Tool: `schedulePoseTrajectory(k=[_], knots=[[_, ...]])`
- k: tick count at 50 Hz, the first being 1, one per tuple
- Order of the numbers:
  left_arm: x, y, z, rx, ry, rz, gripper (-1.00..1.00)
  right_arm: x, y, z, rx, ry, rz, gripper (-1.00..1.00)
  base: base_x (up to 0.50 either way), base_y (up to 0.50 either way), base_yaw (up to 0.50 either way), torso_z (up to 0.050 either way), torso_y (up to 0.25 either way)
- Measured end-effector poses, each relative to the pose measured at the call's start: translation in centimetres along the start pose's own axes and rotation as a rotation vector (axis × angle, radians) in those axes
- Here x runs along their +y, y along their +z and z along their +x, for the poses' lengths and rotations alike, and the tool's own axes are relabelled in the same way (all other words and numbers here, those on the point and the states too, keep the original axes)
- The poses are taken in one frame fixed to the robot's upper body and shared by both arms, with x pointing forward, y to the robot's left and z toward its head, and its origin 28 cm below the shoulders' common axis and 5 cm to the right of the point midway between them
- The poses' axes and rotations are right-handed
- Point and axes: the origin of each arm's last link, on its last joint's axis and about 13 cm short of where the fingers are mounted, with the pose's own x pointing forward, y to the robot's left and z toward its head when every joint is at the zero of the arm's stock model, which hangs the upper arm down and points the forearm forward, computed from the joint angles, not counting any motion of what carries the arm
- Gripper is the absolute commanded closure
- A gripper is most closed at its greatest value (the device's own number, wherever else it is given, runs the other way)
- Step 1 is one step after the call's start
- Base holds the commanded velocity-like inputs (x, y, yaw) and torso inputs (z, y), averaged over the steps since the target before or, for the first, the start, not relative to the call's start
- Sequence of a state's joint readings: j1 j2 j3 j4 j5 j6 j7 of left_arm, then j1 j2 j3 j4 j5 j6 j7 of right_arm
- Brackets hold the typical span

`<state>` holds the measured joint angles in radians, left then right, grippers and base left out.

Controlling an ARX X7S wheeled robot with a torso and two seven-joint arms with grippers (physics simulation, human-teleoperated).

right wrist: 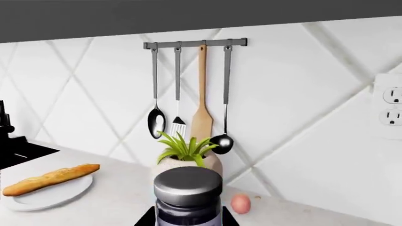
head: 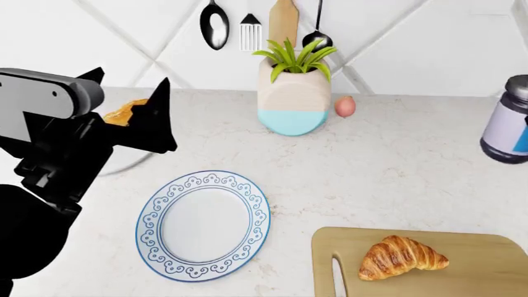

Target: From the different types of pastries on the counter, select a croissant and place it on the cutting board. Then retrieve a jar of jam from the cabinet and place it alongside the croissant on the cutting board.

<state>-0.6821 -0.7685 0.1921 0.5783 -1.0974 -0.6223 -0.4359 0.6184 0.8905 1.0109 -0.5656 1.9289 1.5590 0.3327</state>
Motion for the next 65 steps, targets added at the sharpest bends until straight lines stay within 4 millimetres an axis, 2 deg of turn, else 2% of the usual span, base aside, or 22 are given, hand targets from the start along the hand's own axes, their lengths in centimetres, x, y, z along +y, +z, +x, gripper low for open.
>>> schedulePoseTrajectory(k=[28, 36, 51, 65], knots=[[-0.4, 0.2, 0.2, -0.002, -0.011, 0.002, -1.0, -0.1, -5.7, -3.6, 0.034, -0.069, -0.009, 1.0, 0.0, 0.0, 0.0, 0.0, 0.0], [-0.4, 0.2, 0.1, -0.004, -0.011, 0.002, -1.0, 0.2, -6.5, -4.2, 0.04, -0.075, -0.009, 1.0, 0.0, 0.0, 0.0, 0.0, 0.0], [-0.4, 0.3, 0.1, -0.005, -0.012, 0.0, -1.0, 0.6, -6.6, -4.1, 0.048, -0.076, -0.014, 1.0, 0.0, 0.0, 0.0, 0.001, 0.001], [-0.4, 0.0, 0.2, 0.0, -0.008, 0.001, -1.0, 0.5, -9.0, -5.4, 0.069, -0.092, 0.009, 1.0, 0.0, 0.0, 0.0, 0.0, 0.0]])
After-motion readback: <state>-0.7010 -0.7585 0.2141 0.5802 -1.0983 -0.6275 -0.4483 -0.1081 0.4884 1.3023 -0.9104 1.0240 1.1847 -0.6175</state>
